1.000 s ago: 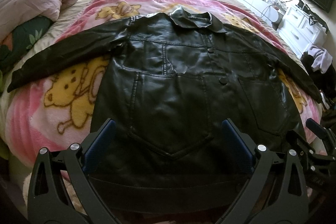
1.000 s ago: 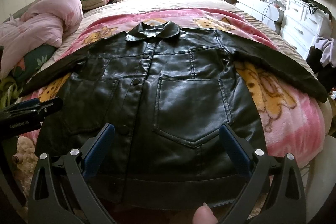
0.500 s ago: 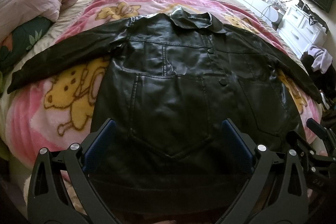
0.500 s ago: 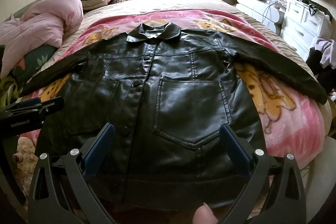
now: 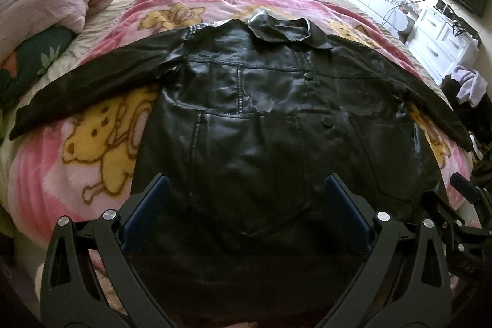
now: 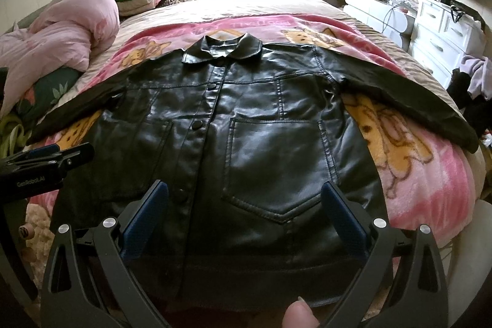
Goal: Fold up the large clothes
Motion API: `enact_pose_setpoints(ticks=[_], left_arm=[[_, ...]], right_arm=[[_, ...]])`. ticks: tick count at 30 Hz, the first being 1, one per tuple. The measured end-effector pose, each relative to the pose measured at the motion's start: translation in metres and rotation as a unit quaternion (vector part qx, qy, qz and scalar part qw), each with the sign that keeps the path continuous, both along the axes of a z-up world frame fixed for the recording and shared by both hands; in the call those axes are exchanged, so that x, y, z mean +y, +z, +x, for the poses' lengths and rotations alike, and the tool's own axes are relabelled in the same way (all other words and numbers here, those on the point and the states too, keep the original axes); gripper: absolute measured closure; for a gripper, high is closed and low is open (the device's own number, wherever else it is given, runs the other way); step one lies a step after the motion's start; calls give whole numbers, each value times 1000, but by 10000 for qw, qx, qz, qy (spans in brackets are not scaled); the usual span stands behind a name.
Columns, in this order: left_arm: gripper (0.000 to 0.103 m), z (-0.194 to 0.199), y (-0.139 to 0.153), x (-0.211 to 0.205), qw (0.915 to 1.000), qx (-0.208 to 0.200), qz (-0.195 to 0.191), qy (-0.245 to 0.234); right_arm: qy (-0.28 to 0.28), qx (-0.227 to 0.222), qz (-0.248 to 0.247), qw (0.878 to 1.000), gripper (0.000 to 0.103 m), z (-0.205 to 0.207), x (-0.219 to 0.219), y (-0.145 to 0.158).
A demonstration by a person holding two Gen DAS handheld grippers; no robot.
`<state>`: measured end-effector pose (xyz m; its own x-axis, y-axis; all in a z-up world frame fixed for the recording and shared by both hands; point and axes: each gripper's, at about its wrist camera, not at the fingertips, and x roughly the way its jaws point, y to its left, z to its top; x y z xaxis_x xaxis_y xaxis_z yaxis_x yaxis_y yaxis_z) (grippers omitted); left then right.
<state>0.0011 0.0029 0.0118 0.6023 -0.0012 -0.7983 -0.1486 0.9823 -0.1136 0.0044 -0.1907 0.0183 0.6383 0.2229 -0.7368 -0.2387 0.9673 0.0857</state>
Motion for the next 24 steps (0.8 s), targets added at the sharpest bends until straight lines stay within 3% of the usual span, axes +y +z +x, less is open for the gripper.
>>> enact_pose_setpoints(ticks=[24], left_arm=[[9,75,7,1,10000,35,-55,75]], right_arm=[[-238,-148,-8,9996,4,67,-3,23]])
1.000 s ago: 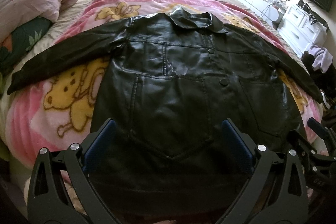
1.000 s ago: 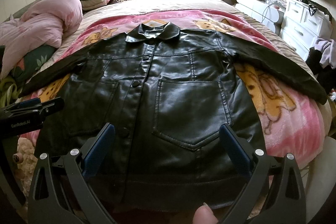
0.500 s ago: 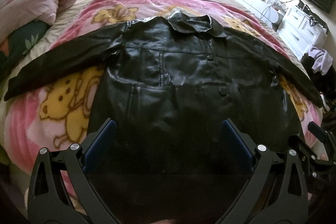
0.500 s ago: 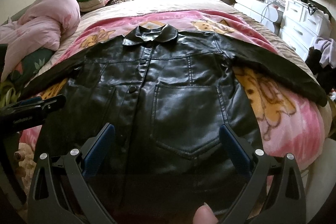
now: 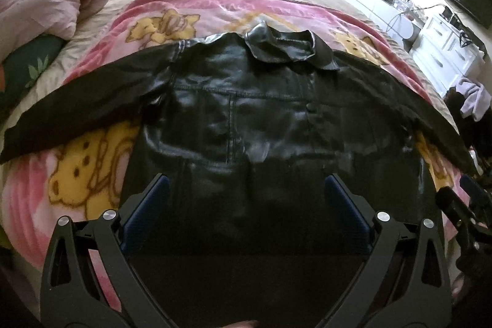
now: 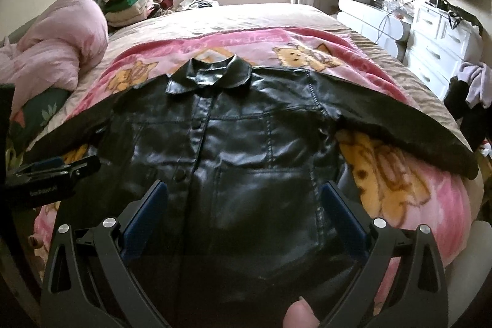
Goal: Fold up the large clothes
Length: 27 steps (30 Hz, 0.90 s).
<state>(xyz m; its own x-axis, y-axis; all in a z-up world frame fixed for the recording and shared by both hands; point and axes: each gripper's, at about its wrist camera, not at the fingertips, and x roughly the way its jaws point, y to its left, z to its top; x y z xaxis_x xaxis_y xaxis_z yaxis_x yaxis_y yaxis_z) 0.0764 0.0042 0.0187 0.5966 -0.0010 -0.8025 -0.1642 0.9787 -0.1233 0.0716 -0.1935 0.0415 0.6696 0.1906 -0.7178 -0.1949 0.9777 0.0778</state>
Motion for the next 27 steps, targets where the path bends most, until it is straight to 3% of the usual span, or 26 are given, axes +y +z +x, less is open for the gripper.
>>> enact_pose_setpoints(ticks=[12,27], left_arm=[[9,43,3,-8,9999,55,-96,-44],[9,96,-3,-37,9993,80,-171,-316]], right_arm=[[-488,58,129,9987,4,44,-35,-3],[-1386,81,331,9898,4,77,-112,-16]])
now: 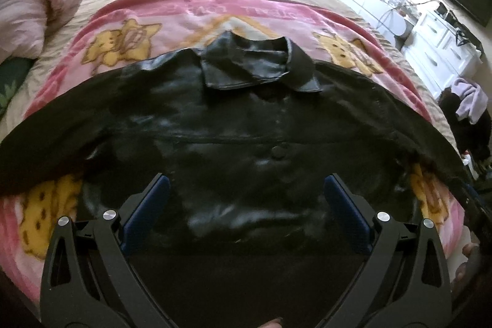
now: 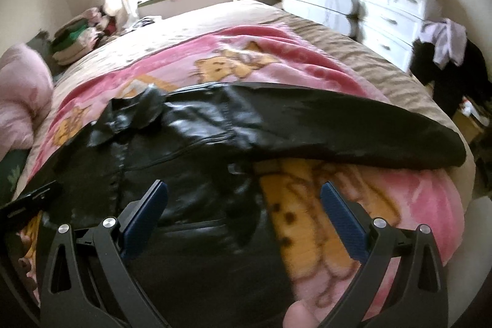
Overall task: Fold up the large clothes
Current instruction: 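Grasp the jacket sleeve nearest the right tool with the right tool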
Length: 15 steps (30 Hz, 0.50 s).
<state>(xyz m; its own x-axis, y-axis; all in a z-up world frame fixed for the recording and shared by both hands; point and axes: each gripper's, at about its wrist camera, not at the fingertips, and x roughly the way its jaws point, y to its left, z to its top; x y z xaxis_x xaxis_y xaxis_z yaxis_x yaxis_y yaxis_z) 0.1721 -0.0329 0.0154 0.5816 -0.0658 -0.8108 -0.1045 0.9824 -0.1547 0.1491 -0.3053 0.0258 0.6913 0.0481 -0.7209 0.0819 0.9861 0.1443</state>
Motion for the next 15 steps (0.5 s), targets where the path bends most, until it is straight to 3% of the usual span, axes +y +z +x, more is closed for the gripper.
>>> enact_pose_setpoints(ticks=[6,15], left_arm=[[9,22,-11,-17,9998,135,-1,-177],[9,44,-24,-43,9988,231,-34,-429]], right_arm=[[-617,120,134,9979,4,14,-44,-14],[-1710,387,421,9836,4,27,-129,-45]])
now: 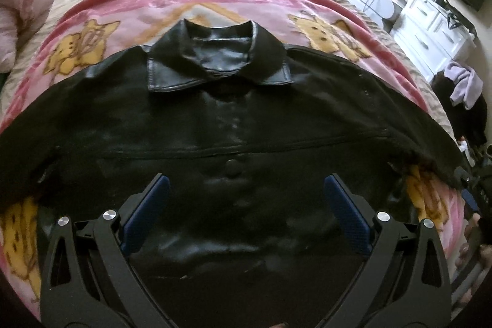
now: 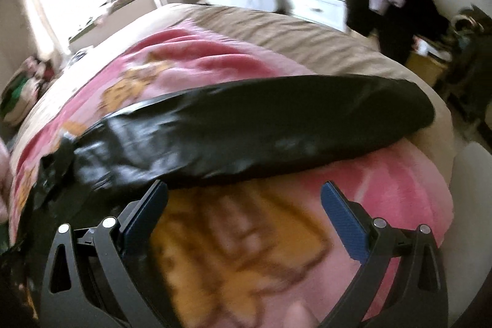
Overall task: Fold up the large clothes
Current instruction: 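Grasp the jacket sleeve nearest the right tool with the right tool, then lift the sleeve with the right tool, fold it across the jacket, release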
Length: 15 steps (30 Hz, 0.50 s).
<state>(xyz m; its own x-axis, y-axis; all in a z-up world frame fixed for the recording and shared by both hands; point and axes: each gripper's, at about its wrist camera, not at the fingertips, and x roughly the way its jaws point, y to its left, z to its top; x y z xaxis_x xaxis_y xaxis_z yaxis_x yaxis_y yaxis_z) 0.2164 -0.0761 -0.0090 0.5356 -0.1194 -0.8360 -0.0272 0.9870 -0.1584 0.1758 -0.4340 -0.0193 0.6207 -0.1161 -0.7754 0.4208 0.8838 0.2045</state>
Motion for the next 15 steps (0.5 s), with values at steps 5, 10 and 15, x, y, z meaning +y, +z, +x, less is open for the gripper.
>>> enact_pose_setpoints(ticks=[5,10,15], left_arm=[[9,10,-6,-15,9999,59,-6,-110],[9,19,-13,-22,9998,103,6,-143],[9,24,-14,-25,9998,159,23,-133]], right_arm=[[-609,114,376,9974,4,3,-48,-18],[-1159,149,771,9902,4,7,-89,-33],[-1683,-127,1575,9730,4,15,-127,-51]])
